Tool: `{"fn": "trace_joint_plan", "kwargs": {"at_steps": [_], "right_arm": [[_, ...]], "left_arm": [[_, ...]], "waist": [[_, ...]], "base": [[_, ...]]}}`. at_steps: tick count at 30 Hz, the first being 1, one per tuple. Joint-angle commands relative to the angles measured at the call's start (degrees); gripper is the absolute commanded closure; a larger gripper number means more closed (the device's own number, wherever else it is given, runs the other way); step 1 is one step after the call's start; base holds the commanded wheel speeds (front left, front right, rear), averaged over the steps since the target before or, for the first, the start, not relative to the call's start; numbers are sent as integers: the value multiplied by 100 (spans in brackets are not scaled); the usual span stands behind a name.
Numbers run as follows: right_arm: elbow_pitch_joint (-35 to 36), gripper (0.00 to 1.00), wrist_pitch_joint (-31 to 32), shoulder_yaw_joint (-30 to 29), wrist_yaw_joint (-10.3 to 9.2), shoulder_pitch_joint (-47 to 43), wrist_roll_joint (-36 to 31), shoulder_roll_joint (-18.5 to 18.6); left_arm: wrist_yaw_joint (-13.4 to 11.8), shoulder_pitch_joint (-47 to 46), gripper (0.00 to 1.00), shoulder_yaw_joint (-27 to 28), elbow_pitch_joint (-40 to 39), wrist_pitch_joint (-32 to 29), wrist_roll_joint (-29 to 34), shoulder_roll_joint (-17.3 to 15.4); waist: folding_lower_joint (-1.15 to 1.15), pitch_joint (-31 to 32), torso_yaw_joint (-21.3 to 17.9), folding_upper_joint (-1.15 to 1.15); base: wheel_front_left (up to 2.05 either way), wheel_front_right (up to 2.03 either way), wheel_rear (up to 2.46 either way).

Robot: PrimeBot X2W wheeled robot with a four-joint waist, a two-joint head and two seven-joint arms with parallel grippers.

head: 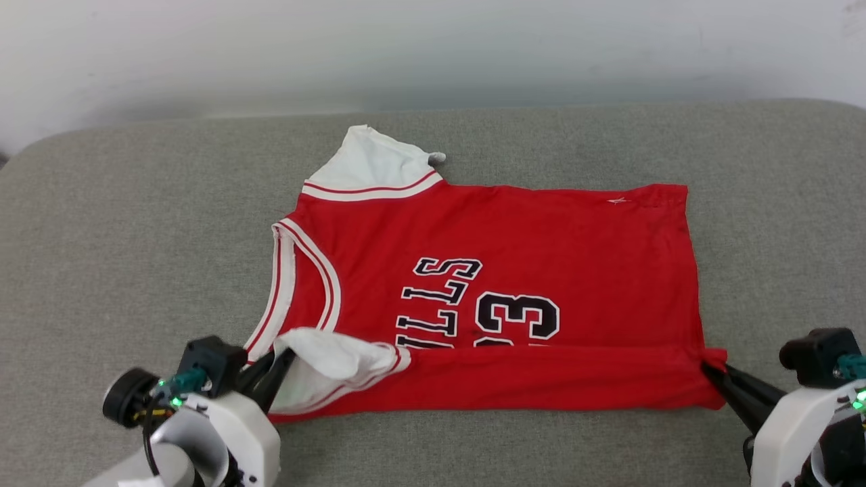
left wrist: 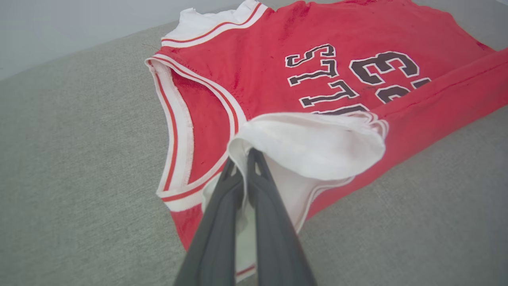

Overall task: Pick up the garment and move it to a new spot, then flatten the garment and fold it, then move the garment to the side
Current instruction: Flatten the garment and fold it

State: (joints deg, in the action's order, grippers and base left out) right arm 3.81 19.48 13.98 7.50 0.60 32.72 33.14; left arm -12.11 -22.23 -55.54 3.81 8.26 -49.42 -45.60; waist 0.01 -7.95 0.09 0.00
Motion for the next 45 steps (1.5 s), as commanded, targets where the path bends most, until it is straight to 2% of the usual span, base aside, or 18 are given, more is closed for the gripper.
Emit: {"fn": "trace_joint_plan", "kwargs": {"at_steps": [1,6,13,19,25,26,27,28,32,36,40,45], "right_arm": [[23,100,22,-13,-2,116,-26,-36],[-37,100,239,58,-2,645,-56,-41],[-536,100,358,301,-2,1366,20,-99],[-1184,100,262,718,-2,1797,9,-133],[-1654,100,22,1032,-2,1931,149,-195],[-1692,80,-3,1064,-2,1929,189,-189],[-1710,44,-69,1083,-2,1951,174,-145],[-1699,0,-156,1086,-2,1994,114,-92],[-1573,0,-406,1005,-2,2044,121,4],[-1348,0,-469,922,-2,1964,115,79],[-1100,0,-365,857,-2,1831,107,146],[-834,0,-138,807,-2,1731,114,192]], "left_arm": [[38,-133,100,17,33,-27,33,38],[364,-897,100,77,472,-226,238,91],[802,-1639,100,11,1273,-410,397,334],[1122,-1807,100,-139,2138,-423,381,687],[1364,-1666,100,-291,2852,-406,279,1018],[1380,-1652,77,-283,2936,-414,231,1042],[1384,-1666,9,-279,2995,-397,248,1038],[1363,-1699,0,-247,3020,-336,250,1025],[1344,-1879,0,-117,2881,-208,253,894],[1353,-2084,0,-31,2532,-410,200,642],[1391,-2319,0,29,2052,-1007,21,366],[1579,-2543,0,-34,1454,-2231,-439,14]], "waist": [[-1,-113,-28,0],[-1,-508,-120,0],[-1,-1051,-193,0],[-1,-1250,-224,0],[-1,-1157,-210,0],[-1,-1110,-200,0],[-1,-1064,-189,0],[-1,-1011,-180,0],[-1,-786,-117,0],[-1,-584,-42,0],[-1,-427,11,0],[-1,-345,20,0]], "base": [[0,0,0],[0,0,0],[0,0,0],[0,0,0],[0,0,0],[0,0,0],[0,0,0],[0,0,0],[0,0,0],[0,0,0],[0,0,0],[0,0,0]]}}
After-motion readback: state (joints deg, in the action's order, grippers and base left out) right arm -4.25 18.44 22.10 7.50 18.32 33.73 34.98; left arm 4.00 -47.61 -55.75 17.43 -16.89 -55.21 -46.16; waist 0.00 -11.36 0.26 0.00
